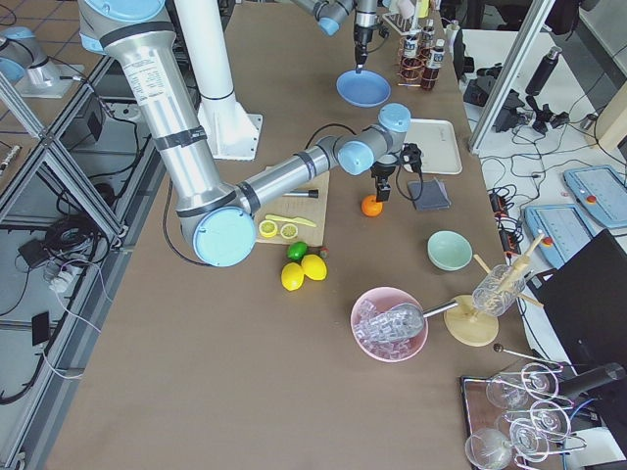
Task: Pick orange to plate
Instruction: 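Set the blue plate down with the left gripper while the right grasps the orange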
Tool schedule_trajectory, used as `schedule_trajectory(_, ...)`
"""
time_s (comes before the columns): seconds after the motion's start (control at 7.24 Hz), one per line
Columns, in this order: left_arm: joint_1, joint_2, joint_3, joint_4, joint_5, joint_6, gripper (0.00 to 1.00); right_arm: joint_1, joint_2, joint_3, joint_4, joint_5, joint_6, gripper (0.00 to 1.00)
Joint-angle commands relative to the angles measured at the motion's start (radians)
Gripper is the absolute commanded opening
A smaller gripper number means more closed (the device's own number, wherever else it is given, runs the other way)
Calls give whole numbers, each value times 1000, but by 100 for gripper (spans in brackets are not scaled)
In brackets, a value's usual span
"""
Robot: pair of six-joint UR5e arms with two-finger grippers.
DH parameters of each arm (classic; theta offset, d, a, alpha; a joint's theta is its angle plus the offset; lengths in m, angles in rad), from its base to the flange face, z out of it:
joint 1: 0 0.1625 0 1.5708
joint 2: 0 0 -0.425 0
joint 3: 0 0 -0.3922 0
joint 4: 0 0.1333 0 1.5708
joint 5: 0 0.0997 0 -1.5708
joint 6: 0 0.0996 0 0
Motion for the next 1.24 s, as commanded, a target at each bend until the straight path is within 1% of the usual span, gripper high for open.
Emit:
schedule_trajectory(0.0, 146, -56, 9, -12, 151, -111, 0, -63, 39, -91, 54, -82, 36, 99)
schedule_trajectory(0.14, 183, -76, 16, -12, 182, -140, 0, -83, 39, -101, 57, -110, 34, 98)
schedule_trajectory(0.28, 206, -86, 16, -14, 190, -156, 0, -106, 33, -102, 57, -138, 34, 94)
schedule_trajectory(0.41, 230, -88, 19, -14, 231, -167, 0, -120, 32, -112, 57, -164, 31, 91)
schedule_trajectory(0.55, 232, -88, 16, -14, 234, -167, 0, -123, 32, -112, 57, -164, 31, 81)
schedule_trajectory(0.69, 234, -87, 18, -14, 234, -165, 0, -123, 30, -112, 58, -164, 34, 42)
schedule_trajectory(0.83, 234, -84, 18, -14, 234, -158, 80, -121, 36, -112, 58, -164, 37, 0)
schedule_trajectory(0.97, 234, -85, 16, -14, 234, -154, 97, -102, 51, -90, 55, -152, 40, 0)
schedule_trajectory(1.11, 222, -83, 13, -14, 234, -153, 97, -97, 100, -73, 43, -137, 51, 0)
